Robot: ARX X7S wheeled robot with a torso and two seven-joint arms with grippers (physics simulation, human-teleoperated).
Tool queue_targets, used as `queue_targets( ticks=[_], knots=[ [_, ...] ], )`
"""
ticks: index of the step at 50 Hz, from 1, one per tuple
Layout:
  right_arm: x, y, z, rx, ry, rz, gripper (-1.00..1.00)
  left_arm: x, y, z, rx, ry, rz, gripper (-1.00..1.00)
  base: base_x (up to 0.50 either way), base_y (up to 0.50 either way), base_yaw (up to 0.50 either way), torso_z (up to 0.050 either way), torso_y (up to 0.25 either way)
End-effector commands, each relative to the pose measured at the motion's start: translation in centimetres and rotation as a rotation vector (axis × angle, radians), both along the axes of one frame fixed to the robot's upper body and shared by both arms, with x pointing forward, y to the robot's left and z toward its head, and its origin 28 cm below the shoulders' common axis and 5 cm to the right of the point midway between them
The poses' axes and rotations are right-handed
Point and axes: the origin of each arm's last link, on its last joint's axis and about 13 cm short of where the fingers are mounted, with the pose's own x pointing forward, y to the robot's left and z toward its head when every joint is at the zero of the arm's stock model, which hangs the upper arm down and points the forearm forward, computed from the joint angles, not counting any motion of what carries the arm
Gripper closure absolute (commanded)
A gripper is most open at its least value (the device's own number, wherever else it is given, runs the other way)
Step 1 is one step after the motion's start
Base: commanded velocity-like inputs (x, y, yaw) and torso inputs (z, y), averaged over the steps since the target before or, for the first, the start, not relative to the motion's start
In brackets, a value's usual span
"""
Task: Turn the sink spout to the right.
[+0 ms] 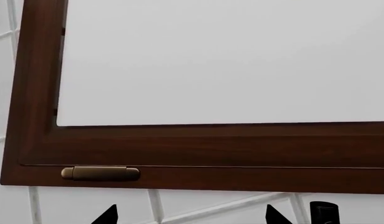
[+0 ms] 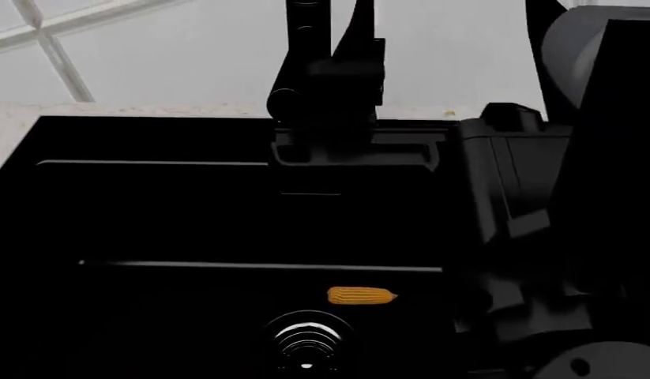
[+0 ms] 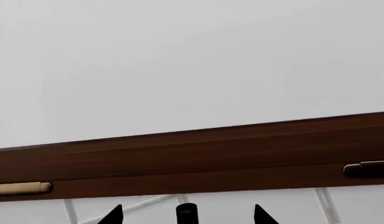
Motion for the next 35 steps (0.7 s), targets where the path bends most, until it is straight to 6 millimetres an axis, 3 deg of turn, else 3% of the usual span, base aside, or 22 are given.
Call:
queue_targets(
  ticks=[1, 15, 35],
  knots=[
    [-0.5, 1.2, -0.3, -0.014, 0.027, 0.085, -1.0, -0.1, 0.0, 0.0, 0.001, -0.011, -0.002, -1.0, 0.0, 0.0, 0.0, 0.0, 0.0],
    [1.5, 3.1, -1.9, -0.137, 0.044, 0.126, -1.0, -0.1, 0.1, 0.1, -0.003, -0.016, -0.002, -1.0, 0.0, 0.0, 0.0, 0.0, 0.0],
    [4.1, 4.0, -4.2, -0.138, 0.131, 0.13, -1.0, -0.1, 0.1, 0.0, -0.006, -0.013, -0.008, -1.0, 0.0, 0.0, 0.0, 0.0, 0.0]
  ],
)
